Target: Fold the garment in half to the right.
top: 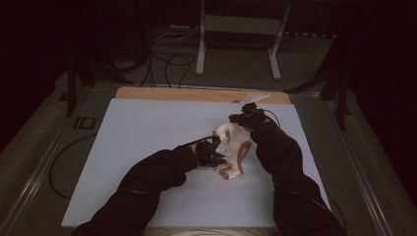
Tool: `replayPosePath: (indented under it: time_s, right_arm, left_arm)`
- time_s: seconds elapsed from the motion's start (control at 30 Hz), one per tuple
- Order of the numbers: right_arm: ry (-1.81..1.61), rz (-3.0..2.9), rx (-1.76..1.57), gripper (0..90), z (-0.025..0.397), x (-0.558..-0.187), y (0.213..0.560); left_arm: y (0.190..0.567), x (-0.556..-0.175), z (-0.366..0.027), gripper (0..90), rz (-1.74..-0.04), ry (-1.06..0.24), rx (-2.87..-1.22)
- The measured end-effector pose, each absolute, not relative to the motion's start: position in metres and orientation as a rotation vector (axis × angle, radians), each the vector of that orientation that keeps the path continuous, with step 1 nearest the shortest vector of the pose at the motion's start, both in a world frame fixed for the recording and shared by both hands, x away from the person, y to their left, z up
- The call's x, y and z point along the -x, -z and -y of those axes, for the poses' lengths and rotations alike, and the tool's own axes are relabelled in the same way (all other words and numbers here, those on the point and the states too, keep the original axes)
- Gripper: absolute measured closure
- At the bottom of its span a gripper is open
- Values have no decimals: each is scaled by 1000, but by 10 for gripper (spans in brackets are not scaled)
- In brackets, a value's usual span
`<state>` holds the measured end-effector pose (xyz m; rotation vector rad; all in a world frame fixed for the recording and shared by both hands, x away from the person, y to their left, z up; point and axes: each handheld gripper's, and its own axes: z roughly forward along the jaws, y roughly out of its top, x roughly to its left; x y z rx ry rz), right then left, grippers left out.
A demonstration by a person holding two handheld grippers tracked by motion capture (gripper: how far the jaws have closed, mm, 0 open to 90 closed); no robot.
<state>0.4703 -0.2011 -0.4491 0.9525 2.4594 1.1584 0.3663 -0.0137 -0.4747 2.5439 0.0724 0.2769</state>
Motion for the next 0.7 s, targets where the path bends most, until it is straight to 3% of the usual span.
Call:
replayPosePath:
  time_s: [0.7]
  right_arm:
    - [-1120,-2419,-1013,871,221,-473,466]
  left_arm:
    - [475,-369,38,838,-63,-245,-2580]
